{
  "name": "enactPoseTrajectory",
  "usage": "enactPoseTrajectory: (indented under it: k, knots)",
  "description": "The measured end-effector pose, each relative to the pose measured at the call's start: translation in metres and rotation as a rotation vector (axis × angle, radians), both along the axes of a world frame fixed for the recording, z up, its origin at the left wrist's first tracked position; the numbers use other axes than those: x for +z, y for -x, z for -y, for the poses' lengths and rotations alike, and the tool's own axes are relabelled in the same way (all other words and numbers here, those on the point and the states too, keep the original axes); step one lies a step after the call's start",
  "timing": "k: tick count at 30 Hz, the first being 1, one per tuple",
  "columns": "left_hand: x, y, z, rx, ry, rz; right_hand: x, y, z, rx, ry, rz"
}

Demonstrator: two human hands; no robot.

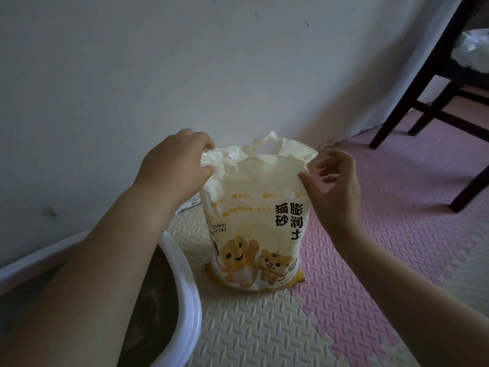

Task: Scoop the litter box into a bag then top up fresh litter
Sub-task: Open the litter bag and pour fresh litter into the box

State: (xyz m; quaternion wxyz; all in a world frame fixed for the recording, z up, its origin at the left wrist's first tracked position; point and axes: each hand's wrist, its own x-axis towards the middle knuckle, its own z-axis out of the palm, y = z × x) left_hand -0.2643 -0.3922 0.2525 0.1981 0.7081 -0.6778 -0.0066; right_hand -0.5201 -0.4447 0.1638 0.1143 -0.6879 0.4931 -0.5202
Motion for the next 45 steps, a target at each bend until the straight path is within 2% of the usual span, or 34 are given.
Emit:
enactPoseTrajectory:
  k: [4, 7, 9, 14, 16, 19, 22, 27, 36, 40, 45]
  knots:
    - [0.006, 0.037, 0.002, -0.181, 0.120, 0.077, -0.014, 0.011, -0.008, 0.058, -0.126, -0.115]
    - [0.000, 0.072, 0.007, -0.413, 0.110, 0.114, -0.032, 0.016, -0.014, 0.119, -0.189, -0.220]
    - [-0.008, 0.089, 0.017, -0.484, 0.108, 0.177, -0.042, 0.018, -0.018, 0.133, -0.218, -0.269]
    - [-0.027, 0.121, 0.038, -0.552, 0.069, 0.218, -0.067, 0.013, -0.025, 0.126, -0.370, -0.127]
    - [-0.038, 0.126, 0.039, -0.589, 0.120, 0.199, -0.070, 0.012, -0.027, 0.097, -0.405, -0.032]
    - [-0.047, 0.115, 0.041, -0.557, 0.184, 0.127, -0.066, 0.010, -0.026, 0.085, -0.472, 0.110]
    - [-0.047, 0.104, 0.039, -0.544, 0.160, 0.158, -0.065, 0.009, -0.026, 0.094, -0.477, 0.099]
    - [-0.048, 0.108, 0.030, -0.539, -0.003, 0.318, -0.063, 0.008, -0.023, 0.063, -0.425, 0.090]
    - [-0.020, 0.068, 0.010, -0.402, 0.052, 0.348, -0.021, -0.040, -0.025, 0.205, -0.228, 0.019]
    - [-0.027, 0.036, -0.001, -0.405, -0.091, 0.196, -0.019, -0.056, -0.026, 0.235, -0.248, 0.059]
    - [-0.047, 0.011, -0.011, -0.387, 0.022, 0.160, -0.016, -0.071, -0.036, 0.312, -0.266, 0.038]
